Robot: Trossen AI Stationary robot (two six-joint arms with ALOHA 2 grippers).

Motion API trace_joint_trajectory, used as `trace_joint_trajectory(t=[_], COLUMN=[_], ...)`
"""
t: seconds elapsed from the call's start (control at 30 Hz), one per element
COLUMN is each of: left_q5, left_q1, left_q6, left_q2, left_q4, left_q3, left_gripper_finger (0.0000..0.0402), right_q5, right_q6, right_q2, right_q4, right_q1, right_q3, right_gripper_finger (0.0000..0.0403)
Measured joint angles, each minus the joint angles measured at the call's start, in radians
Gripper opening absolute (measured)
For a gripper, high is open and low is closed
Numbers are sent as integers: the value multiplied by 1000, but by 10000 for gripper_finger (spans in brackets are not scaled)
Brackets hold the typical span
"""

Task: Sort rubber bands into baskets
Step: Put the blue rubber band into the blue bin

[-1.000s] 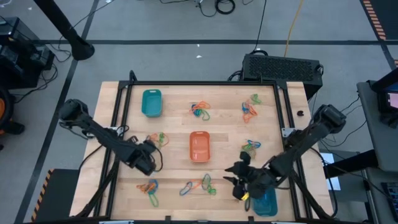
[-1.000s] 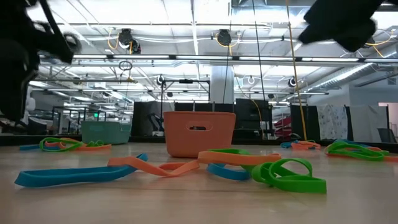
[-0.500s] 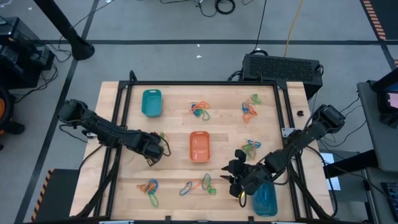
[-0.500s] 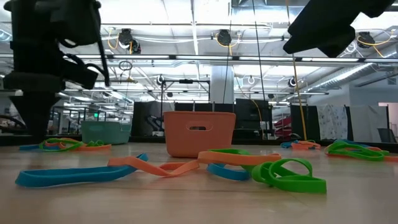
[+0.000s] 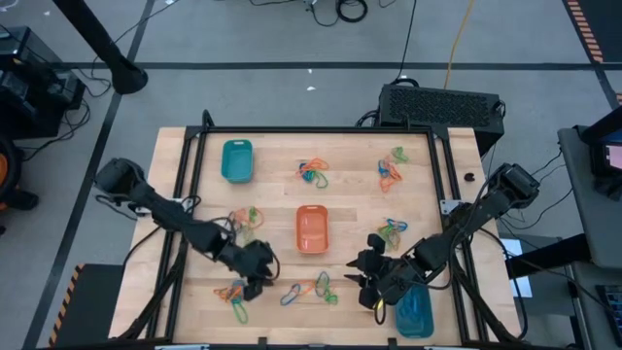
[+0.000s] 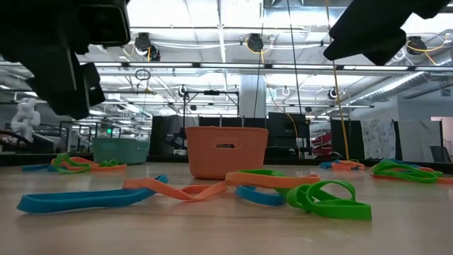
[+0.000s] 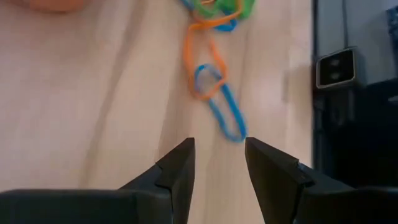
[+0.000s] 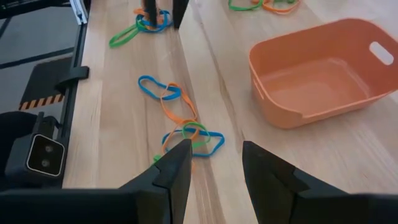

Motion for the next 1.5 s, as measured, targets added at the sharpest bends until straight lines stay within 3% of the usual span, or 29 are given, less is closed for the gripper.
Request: trace_joint_trajectory(t=[0.13,0.27,0.37,0.53,0.7,0.9,1.13,1.3,1.5], left_q5=[-19,-88,-112,-213,-261,-264,-273,-186,-111], left_q1=[-33,-73,-92,-113,-137,-140,-138,-119,-77], left_q6=[10,117,156,155,156,128,132,175,254], left_q2=[135,249,298,364,418,433,426,387,309], left_q4=[65,63,40,-131,-126,-164,-231,-272,-555], left_q3=[41,143,212,295,336,349,348,348,491], left_gripper_finger=[148,148,148,148,148,135,14,4,3], right_q5=[1,1,1,1,1,1,1,1,1], right_q6=[21,23,22,23,23,36,41,41,41], right_q2=[0,0,-1,-1,-1,-1,-1,-1,-1], right_q4=[0,0,2,2,4,8,10,13,14], right_q1=[0,0,0,0,0,0,0,0,0], right_q3=[0,0,0,0,0,0,0,0,0], right_gripper_finger=[135,135,135,135,135,135,135,135,135])
